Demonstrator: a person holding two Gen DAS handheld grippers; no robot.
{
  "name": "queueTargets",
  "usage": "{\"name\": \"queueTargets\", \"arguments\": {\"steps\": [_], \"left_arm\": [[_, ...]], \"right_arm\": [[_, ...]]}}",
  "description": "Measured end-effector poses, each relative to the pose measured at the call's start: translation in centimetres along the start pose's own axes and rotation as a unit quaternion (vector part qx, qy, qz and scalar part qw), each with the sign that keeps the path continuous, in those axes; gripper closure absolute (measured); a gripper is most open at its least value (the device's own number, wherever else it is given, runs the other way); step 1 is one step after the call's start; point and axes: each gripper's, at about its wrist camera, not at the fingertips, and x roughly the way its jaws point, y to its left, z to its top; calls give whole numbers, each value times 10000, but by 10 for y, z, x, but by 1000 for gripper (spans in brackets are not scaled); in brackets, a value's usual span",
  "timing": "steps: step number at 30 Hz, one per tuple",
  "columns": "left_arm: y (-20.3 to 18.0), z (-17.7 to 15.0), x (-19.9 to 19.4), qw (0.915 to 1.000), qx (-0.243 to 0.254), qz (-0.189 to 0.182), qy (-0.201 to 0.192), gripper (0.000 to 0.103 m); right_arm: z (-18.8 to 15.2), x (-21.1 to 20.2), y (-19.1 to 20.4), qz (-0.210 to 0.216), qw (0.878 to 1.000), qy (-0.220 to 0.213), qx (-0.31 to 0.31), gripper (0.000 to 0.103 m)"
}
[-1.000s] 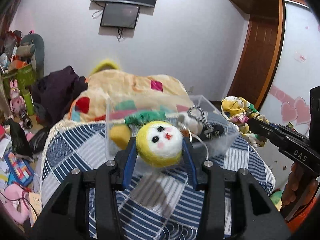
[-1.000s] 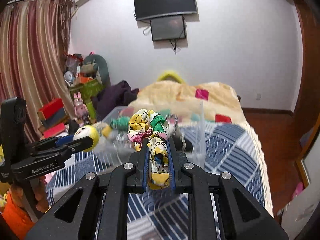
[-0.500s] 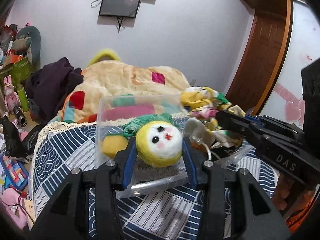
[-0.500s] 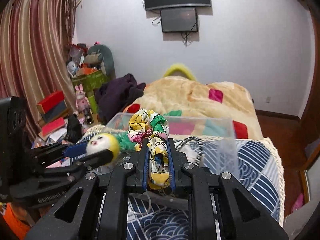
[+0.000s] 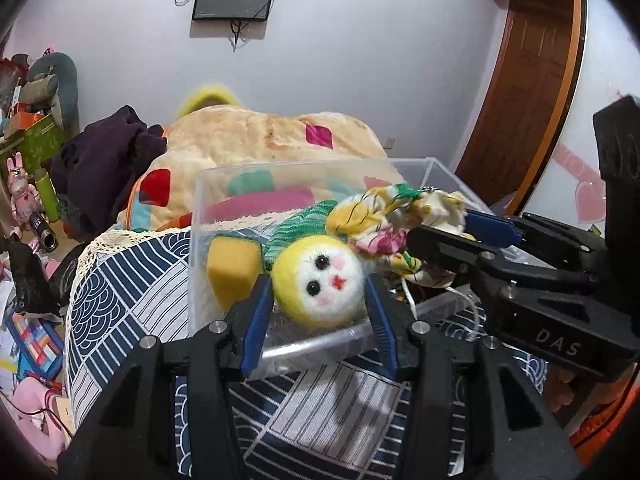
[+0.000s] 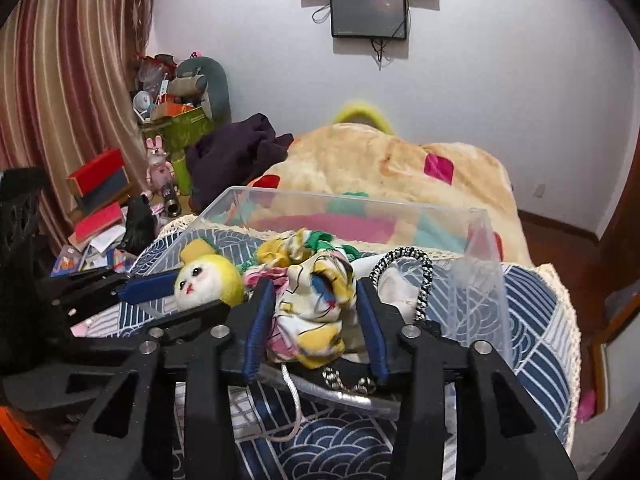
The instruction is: Organize soft objects
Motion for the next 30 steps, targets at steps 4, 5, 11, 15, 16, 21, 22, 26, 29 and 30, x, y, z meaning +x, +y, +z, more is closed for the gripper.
{"name": "queueTargets", "arguments": {"steps": [4,5,11,15,16,21,22,26,29,30], "left_arm": [[-2,0,-23,9997,-45,-68,-230,55],[-4,1,-31,9995,-45,-64,-322,55],[-16,6,-79,9963,32,-91,-855,51],[-25,5,-111,9932,65,-167,-1151,49],[-28,5,-117,9923,81,-185,-1218,48],[-45,-5,-151,9868,246,-129,-1593,32],[-48,-7,-156,9859,297,-114,-1640,30],[-61,-17,-166,9838,427,-24,-1740,22],[-65,-23,-170,9818,493,117,-1830,17],[-66,-24,-170,9816,505,132,-1836,15]], "right_arm": [[2,-17,1,-134,9997,-186,-59,60],[3,-23,1,-145,9996,-236,-62,60],[4,-69,1,-92,9975,-706,-51,60],[1,-94,8,-6,9954,-955,-111,60],[0,-101,10,-18,9947,-1022,-140,60],[-10,-130,15,34,9901,-1402,-52,41],[-12,-134,16,37,9889,-1484,-30,34],[-19,-146,17,-2,9856,-1688,94,23],[-22,-149,18,-64,9841,-1768,127,20],[-23,-151,19,-73,9840,-1778,123,20]]}}
